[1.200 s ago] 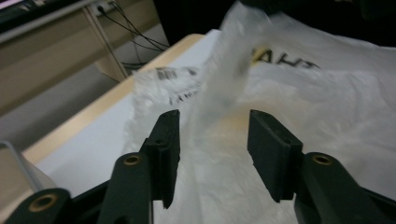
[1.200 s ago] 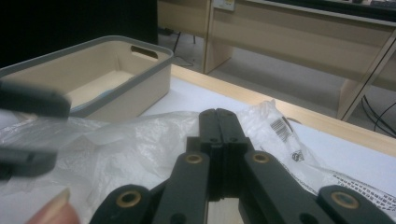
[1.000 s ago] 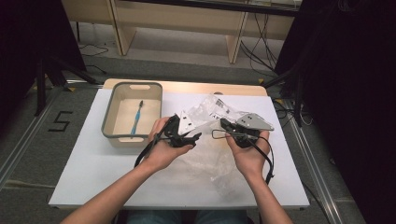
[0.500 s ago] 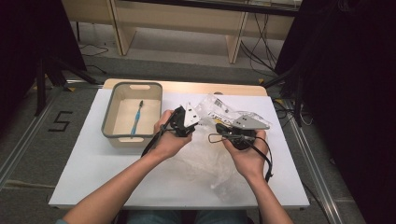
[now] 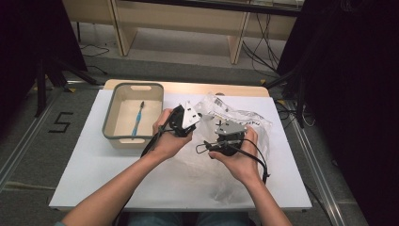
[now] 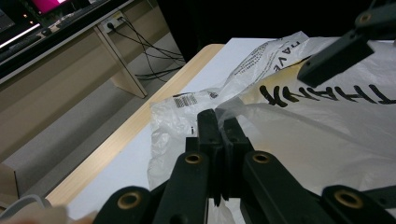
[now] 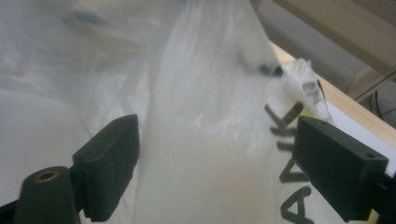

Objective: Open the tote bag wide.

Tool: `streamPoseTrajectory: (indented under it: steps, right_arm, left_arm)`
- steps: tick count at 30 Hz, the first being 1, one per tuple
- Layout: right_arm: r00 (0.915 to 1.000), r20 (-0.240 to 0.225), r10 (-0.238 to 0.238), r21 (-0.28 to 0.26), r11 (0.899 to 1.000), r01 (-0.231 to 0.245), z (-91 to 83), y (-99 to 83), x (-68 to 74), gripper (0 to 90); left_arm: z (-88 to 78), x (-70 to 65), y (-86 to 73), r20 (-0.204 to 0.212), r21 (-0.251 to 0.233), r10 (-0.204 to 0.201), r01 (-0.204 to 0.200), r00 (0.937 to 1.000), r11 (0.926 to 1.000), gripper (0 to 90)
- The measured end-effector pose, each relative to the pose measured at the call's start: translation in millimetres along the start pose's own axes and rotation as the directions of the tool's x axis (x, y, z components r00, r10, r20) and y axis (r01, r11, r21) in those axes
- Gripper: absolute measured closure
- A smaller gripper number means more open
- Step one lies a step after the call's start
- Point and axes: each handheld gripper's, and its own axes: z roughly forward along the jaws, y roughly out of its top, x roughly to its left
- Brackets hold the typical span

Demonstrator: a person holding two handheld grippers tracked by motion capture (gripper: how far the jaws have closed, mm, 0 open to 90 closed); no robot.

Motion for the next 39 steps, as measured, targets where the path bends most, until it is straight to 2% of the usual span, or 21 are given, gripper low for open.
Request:
streamPoseTrajectory:
  steps: [1, 2, 3, 5, 8, 11, 17, 22, 26, 28, 32, 37, 39]
  right_arm:
    - [0.9999, 0.015, 0.001, 0.010, 1.000, -0.001, 0.8, -1.5, 0.5, 27.9]
    - [0.9995, 0.032, 0.002, 0.011, 1.000, -0.002, -0.2, -3.0, -1.4, 51.3]
    - [0.9995, 0.032, 0.002, 0.011, 1.000, -0.002, -0.2, -3.0, -1.4, 51.3]
    - [0.9991, 0.025, 0.035, -0.018, 0.999, -0.035, -3.4, -3.1, -3.7, 72.8]
    - [0.9964, 0.051, 0.067, -0.050, 0.997, -0.065, -9.6, -2.7, -6.5, 88.9]
    - [0.9933, 0.062, 0.097, -0.087, 0.992, -0.092, -14.7, -1.4, -7.2, 90.0]
    - [0.9890, 0.106, 0.103, -0.143, 0.986, -0.087, -25.5, 3.8, -5.0, 90.0]
    - [0.9865, 0.118, 0.113, -0.151, 0.984, -0.095, -28.0, 6.4, -3.2, 90.0]
    - [0.9860, 0.111, 0.124, -0.146, 0.984, -0.107, -25.6, 3.9, -4.8, 90.0]
    - [0.9851, 0.105, 0.136, -0.144, 0.982, -0.120, -25.6, 3.3, -6.2, 90.0]
    - [0.9829, 0.104, 0.153, -0.148, 0.980, -0.136, -24.9, 2.4, -8.4, 90.0]
    - [0.9818, 0.099, 0.162, -0.143, 0.979, -0.147, -23.5, 1.0, -9.2, 90.0]
    - [0.9816, 0.099, 0.163, -0.139, 0.979, -0.149, -23.2, 0.8, -9.2, 90.0]
  left_arm:
    - [0.1, 0.0, -0.2, 0.002, 0.002, 0.003, -0.003, 1.0000, 1.0000, 89.2]
    - [0.4, -0.3, -0.6, 0.003, 0.003, 0.003, -0.003, 1.0000, 1.0000, 89.1]
    - [0.7, -0.3, -1.0, 0.005, 0.006, 0.008, -0.008, 1.0000, 1.0000, 89.1]
    - [0.9, -1.1, -1.9, 0.011, 0.010, 0.009, -0.009, 0.9999, 0.9999, 89.0]
    - [0.8, -2.4, -3.5, 0.019, 0.011, 0.009, -0.010, 0.9998, 0.9999, 87.2]
    - [0.3, -2.9, -4.7, 0.019, 0.009, -0.003, 0.003, 0.9998, 1.0000, 85.2]
    - [-0.4, -2.4, -4.9, 0.019, -0.007, -0.011, 0.011, 0.9998, 0.9999, 83.8]
    - [-2.5, -3.2, -5.1, 0.024, -0.011, -0.023, 0.023, 0.9995, 0.9997, 79.7]
    - [-11.1, -6.5, -7.4, 0.026, -0.013, -0.051, 0.051, 0.9983, 0.9986, 66.6]
    - [-15.7, -7.7, -10.5, 0.041, 0.021, -0.061, 0.060, 0.9973, 0.9980, 56.4]
    - [-27.5, -9.7, -21.9, 0.071, 0.048, -0.123, 0.120, 0.9899, 0.9916, 39.7]
    - [-45.8, -9.8, -41.6, 0.102, 0.057, -0.189, 0.184, 0.9767, 0.9814, 32.1]
    - [-52.9, -9.0, -50.4, 0.100, 0.056, -0.218, 0.213, 0.9709, 0.9755, 30.6]
